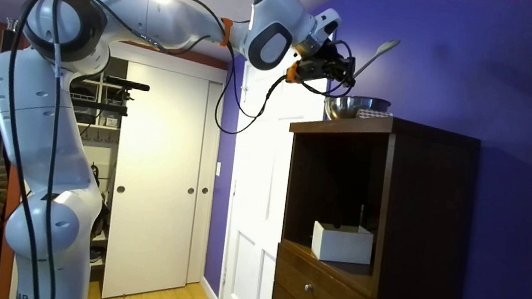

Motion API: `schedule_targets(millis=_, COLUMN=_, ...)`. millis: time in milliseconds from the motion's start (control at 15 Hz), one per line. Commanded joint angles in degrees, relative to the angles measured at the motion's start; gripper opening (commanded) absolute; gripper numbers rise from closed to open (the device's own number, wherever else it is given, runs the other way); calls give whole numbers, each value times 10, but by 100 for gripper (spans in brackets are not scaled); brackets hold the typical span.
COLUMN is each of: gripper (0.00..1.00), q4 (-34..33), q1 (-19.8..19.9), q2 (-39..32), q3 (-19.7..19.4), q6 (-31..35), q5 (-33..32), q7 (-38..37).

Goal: Take the spoon from the shelf and place it into the metal bowl

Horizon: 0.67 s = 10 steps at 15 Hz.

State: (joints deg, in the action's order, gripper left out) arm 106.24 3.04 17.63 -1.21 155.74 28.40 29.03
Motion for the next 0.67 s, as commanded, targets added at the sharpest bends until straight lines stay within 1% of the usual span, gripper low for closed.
schedule_targets(millis=0, gripper=4, q4=-19, q1=5, q2=-11, q3=9, q6=-19, q5=-15, q7=-13)
schedule_targets(millis=67, gripper=4, q4=-21, q1=5, q2=-14, q3=9, q6=-21, q5=-13, q7=-13)
schedule_targets(millis=133, gripper=4, q4=-22, q1=-34, q2=-16, q3=-23, q6=-18, q5=-41, q7=-33)
schedule_targets(millis=533, gripper=4, q4=-36, q1=-56, q2=-47, q3=-46, q6=-23, q5=-62, q7=-60)
schedule_targets(millis=600, gripper=4, q4=-39, q1=-38, q2=-51, q3=-32, q6=-26, q5=-51, q7=-54)
